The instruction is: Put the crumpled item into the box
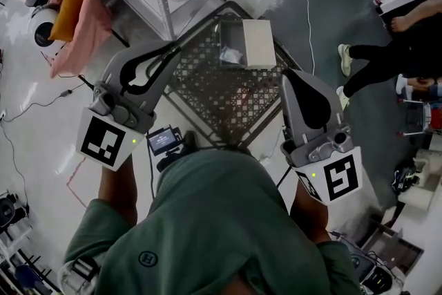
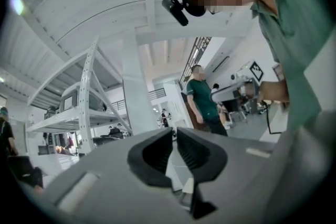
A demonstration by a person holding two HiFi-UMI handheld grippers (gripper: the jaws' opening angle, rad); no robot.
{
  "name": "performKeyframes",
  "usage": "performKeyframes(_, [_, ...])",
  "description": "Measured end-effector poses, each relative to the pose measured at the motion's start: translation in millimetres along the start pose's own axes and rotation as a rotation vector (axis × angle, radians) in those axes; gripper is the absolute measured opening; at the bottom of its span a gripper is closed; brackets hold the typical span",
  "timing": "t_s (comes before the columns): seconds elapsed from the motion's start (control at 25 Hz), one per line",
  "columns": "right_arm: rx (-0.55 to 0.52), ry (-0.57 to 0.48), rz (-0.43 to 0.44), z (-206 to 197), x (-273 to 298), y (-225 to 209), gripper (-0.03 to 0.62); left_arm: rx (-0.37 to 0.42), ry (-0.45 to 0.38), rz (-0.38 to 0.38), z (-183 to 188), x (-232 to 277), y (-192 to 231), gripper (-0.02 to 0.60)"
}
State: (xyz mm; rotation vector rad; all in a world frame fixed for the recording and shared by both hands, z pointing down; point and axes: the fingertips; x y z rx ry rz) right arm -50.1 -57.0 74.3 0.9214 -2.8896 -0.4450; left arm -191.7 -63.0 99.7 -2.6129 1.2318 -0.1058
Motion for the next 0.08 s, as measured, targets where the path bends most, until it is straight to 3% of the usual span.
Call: performKeyframes(0.08, [-0.002, 0.000, -0.002, 2.1, -0.6, 4.3, 0.003, 0.008, -0.003, 0.003, 1.0, -6.0, 1.6, 0.026])
Point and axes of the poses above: the fingertips, and each gripper's own axes: x forward along the fingers, y to its left, z out of its top, and after that the axes turned 6 degrees about -x, right-handed
